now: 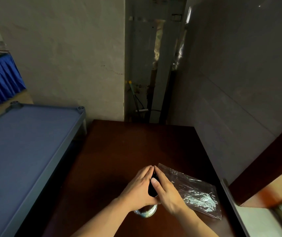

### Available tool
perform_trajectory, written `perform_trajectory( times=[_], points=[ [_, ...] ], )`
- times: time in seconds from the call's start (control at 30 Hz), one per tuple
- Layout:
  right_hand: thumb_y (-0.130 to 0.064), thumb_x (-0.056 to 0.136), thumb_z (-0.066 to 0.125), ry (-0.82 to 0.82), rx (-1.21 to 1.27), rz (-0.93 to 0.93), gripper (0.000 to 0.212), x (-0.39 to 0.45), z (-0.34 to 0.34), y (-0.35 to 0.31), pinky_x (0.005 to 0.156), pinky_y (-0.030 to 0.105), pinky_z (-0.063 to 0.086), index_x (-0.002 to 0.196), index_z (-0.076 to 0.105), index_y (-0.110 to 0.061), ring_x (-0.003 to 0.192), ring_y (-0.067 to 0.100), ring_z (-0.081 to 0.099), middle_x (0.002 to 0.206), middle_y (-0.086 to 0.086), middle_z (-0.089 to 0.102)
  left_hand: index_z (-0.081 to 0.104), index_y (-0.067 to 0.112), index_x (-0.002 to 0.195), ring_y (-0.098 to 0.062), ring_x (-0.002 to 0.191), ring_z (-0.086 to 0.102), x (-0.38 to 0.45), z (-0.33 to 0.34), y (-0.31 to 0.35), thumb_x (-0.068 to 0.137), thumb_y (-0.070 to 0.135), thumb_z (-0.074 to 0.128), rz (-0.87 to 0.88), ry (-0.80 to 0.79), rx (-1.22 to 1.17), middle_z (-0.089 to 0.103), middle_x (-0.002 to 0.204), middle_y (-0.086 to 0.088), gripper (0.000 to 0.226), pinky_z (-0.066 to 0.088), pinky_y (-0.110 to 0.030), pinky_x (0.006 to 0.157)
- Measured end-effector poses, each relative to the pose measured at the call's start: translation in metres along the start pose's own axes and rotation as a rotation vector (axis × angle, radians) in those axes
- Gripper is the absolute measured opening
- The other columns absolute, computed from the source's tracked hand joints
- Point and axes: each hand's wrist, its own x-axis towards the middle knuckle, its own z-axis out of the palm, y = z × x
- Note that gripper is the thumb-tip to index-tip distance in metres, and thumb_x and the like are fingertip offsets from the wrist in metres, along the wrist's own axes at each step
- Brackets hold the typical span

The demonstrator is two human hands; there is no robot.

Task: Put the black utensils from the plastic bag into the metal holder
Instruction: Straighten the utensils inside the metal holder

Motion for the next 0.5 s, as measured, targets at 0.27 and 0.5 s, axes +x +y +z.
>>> perform_trajectory(
  times=[0.27,0.5],
  points=[
    [-0.078,0.092,0.035,0.037,-0.034,-0.043,0.083,-0.0053,0.0072,-0.0031,0.112,0.008,0.018,0.159,0.021,-0.031,0.146,-0.008,0.024,0.163,-0.016,0.029,0.007,0.027,0.162,-0.011,0.154,0.015,-0.0017,0.0109,0.0024,0.091,0.029,0.068,-0.029,0.087,-0.039,0.015,0.167,0.006,0.094,0.022,-0.026,0.122],
    [-0.078,0.091,0.030,0.103,-0.063,-0.030,0.086,-0.0064,0.0022,-0.0061,0.126,0.041,0.014,0.161,0.012,-0.031,0.153,0.001,0.011,0.168,-0.013,0.015,0.003,0.030,0.162,-0.011,0.155,-0.017,-0.0019,0.0013,0.0069,0.088,0.053,0.064,-0.025,0.089,0.119,-0.003,0.171,0.009,0.099,0.001,-0.050,0.128]
  ],
)
